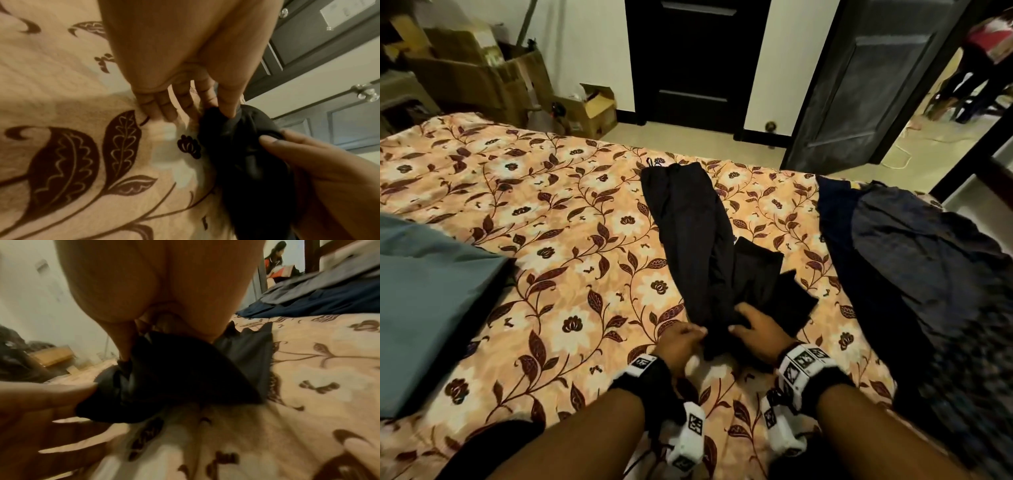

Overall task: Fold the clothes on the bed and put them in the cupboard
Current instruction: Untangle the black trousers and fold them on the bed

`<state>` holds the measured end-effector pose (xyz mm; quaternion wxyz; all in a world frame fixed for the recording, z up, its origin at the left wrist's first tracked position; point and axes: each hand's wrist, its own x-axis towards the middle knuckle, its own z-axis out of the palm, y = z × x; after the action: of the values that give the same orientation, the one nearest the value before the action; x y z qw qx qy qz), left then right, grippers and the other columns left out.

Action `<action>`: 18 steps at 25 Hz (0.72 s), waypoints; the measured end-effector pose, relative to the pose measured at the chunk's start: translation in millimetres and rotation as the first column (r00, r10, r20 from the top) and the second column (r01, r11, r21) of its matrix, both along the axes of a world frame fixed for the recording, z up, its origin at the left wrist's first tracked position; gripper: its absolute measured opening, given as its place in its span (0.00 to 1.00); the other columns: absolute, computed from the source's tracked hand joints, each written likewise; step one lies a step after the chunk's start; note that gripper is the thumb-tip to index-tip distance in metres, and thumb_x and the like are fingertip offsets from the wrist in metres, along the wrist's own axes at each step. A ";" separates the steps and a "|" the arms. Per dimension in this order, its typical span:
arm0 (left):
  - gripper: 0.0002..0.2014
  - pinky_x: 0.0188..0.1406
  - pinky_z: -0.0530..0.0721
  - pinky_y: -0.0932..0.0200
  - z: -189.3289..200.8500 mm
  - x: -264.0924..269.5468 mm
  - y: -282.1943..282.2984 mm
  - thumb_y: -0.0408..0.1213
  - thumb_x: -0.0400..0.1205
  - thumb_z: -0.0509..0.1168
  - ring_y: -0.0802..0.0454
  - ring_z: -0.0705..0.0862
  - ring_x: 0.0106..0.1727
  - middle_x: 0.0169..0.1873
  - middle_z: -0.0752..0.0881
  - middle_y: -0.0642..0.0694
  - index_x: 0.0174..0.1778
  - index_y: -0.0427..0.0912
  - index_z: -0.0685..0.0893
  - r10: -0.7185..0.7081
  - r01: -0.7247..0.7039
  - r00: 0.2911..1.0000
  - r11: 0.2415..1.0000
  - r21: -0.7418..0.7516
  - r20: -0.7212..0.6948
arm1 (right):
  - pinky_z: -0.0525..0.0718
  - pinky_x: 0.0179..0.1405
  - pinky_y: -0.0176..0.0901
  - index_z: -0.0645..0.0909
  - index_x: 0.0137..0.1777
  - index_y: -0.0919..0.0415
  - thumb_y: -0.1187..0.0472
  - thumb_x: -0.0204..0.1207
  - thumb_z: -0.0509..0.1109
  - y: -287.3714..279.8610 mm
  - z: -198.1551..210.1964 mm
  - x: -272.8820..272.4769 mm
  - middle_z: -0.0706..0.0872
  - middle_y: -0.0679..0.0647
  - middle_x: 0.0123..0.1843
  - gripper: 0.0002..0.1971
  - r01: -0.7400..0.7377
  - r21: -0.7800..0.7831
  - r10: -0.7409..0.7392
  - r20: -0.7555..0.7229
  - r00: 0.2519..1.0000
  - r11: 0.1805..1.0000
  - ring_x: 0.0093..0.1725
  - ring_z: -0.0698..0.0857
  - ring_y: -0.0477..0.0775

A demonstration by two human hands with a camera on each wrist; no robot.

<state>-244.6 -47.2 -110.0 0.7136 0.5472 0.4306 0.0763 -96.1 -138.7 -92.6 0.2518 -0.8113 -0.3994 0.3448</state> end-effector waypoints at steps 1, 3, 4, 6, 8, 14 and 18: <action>0.11 0.29 0.82 0.66 11.9 -6.3 1.5 0.28 0.86 0.58 0.50 0.85 0.38 0.36 0.88 0.41 0.40 0.34 0.82 0.086 -0.081 0.992 0.995 -0.058 0.089 | 0.77 0.55 0.32 0.73 0.67 0.59 0.63 0.79 0.69 -4.5 10.6 -9.2 0.82 0.55 0.61 0.17 0.034 0.113 -0.021 -0.118 0.993 0.993 0.62 0.81 0.54; 0.15 0.43 0.83 0.61 45.8 -29.5 15.4 0.32 0.88 0.52 0.55 0.88 0.45 0.41 0.92 0.48 0.48 0.37 0.84 0.282 -0.243 0.925 0.954 -0.175 0.254 | 0.79 0.44 0.22 0.69 0.69 0.56 0.70 0.74 0.73 -18.4 40.7 -22.4 0.78 0.54 0.61 0.26 0.132 0.258 -0.042 -0.326 0.944 0.957 0.55 0.81 0.46; 0.14 0.49 0.83 0.59 66.3 -46.3 25.2 0.34 0.89 0.51 0.54 0.88 0.51 0.48 0.92 0.47 0.55 0.39 0.83 0.387 -0.338 0.868 0.920 -0.200 0.313 | 0.81 0.41 0.24 0.68 0.71 0.52 0.74 0.71 0.74 -25.6 56.3 -25.5 0.76 0.51 0.63 0.32 0.190 0.293 -0.056 -0.412 0.909 0.937 0.55 0.81 0.44; 0.16 0.60 0.81 0.60 84.8 -80.9 51.4 0.38 0.88 0.57 0.48 0.83 0.63 0.64 0.85 0.41 0.71 0.39 0.77 0.486 -0.486 0.805 0.869 -0.092 0.342 | 0.87 0.42 0.37 0.67 0.72 0.42 0.77 0.66 0.77 -39.0 67.8 -26.7 0.74 0.42 0.63 0.41 0.306 0.296 -0.119 -0.516 0.848 0.905 0.54 0.85 0.50; 0.24 0.68 0.77 0.56 80.9 -105.7 57.1 0.52 0.82 0.67 0.46 0.81 0.67 0.66 0.84 0.41 0.70 0.43 0.79 0.282 -0.286 0.934 0.958 -0.016 0.219 | 0.87 0.53 0.50 0.68 0.70 0.43 0.72 0.64 0.80 -49.4 67.0 -33.0 0.78 0.42 0.56 0.40 0.235 0.068 -0.187 -0.417 0.890 0.970 0.53 0.85 0.52; 0.24 0.52 0.84 0.52 93.8 -131.3 32.1 0.43 0.71 0.77 0.49 0.90 0.53 0.56 0.90 0.45 0.63 0.46 0.83 0.059 -0.061 0.986 0.998 0.008 0.159 | 0.84 0.60 0.58 0.78 0.64 0.67 0.77 0.71 0.72 -54.0 78.3 -76.4 0.85 0.67 0.61 0.21 0.385 0.102 -0.253 -0.598 0.761 0.917 0.58 0.86 0.64; 0.25 0.42 0.85 0.47 96.0 -150.5 6.2 0.33 0.70 0.77 0.38 0.88 0.43 0.55 0.88 0.39 0.64 0.44 0.82 0.031 -0.021 0.983 0.998 -0.059 0.180 | 0.76 0.70 0.50 0.62 0.81 0.48 0.67 0.71 0.73 -66.5 82.6 -105.6 0.74 0.56 0.75 0.40 -0.206 -0.084 0.209 0.027 0.978 0.975 0.71 0.77 0.57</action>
<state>-395.1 -41.0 -14.0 0.7641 0.5118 0.3731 0.1227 -201.7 -205.2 -10.0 0.1744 -0.7805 -0.4721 0.3707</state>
